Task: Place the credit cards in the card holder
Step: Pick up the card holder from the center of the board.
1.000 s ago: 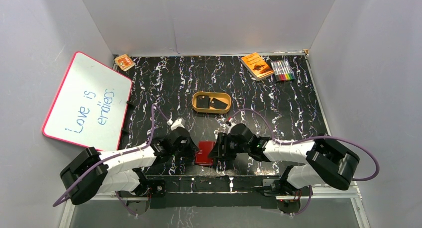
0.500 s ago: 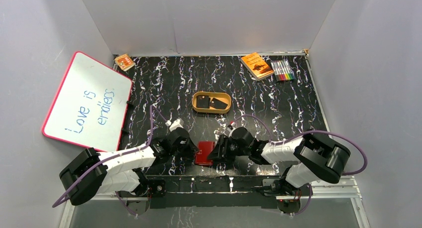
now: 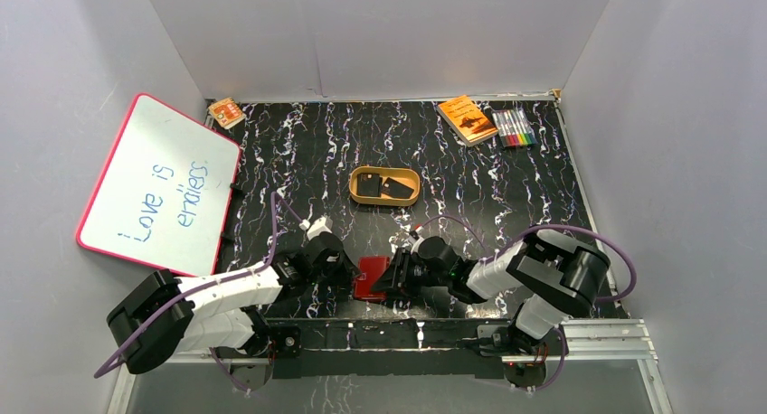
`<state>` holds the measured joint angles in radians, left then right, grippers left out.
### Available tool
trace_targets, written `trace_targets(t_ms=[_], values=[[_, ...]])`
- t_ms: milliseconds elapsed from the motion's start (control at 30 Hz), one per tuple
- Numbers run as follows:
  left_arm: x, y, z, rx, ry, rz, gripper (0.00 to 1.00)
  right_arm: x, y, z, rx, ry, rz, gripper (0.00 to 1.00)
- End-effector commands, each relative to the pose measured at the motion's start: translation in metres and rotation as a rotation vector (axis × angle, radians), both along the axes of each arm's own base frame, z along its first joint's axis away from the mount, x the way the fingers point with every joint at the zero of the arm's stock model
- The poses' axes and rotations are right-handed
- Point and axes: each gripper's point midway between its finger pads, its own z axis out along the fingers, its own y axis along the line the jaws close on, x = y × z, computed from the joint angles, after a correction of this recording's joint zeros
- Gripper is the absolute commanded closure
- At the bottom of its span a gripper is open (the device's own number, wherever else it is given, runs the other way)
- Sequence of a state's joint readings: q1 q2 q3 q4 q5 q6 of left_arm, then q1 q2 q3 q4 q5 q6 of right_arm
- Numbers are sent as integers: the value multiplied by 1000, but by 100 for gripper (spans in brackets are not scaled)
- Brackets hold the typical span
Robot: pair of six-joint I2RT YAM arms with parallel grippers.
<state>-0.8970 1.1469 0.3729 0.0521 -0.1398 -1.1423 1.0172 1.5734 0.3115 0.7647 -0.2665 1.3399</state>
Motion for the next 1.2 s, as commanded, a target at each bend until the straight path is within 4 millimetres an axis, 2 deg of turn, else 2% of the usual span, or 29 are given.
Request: trace_targets(t_ms=[0, 200, 267, 467, 600, 633, 767, 833, 900, 933, 1167], values=[[-21, 47, -39, 211, 78, 20, 100, 2, 6, 0, 12, -6, -8, 50], [-20, 41, -36, 186, 77, 11, 100, 0, 13, -3, 14, 1, 10, 54], [-20, 38, -35, 175, 79, 3, 100, 0, 14, -4, 16, 4, 8, 58], [-19, 35, -31, 162, 75, -2, 100, 1, 12, 1, 30, -23, 2, 77], [-15, 34, -16, 159, 58, 11, 99, 3, 11, 10, 35, -70, 8, 96], [-12, 34, -8, 154, 43, 21, 91, 5, 10, 14, 30, -89, 12, 100], [1, 44, 39, 154, -50, 72, 53, 13, -1, 30, -98, -231, 64, 100], [5, 54, 68, 159, -101, 105, 40, 26, -5, 58, -173, -358, 90, 100], [11, 63, 103, 144, -170, 145, 34, 38, -18, 87, -255, -507, 116, 100], [16, 66, 128, 118, -221, 170, 32, 48, -27, 104, -310, -598, 127, 100], [45, 88, 262, 14, -563, 277, 22, 122, -87, 251, -777, -1215, 240, 100]])
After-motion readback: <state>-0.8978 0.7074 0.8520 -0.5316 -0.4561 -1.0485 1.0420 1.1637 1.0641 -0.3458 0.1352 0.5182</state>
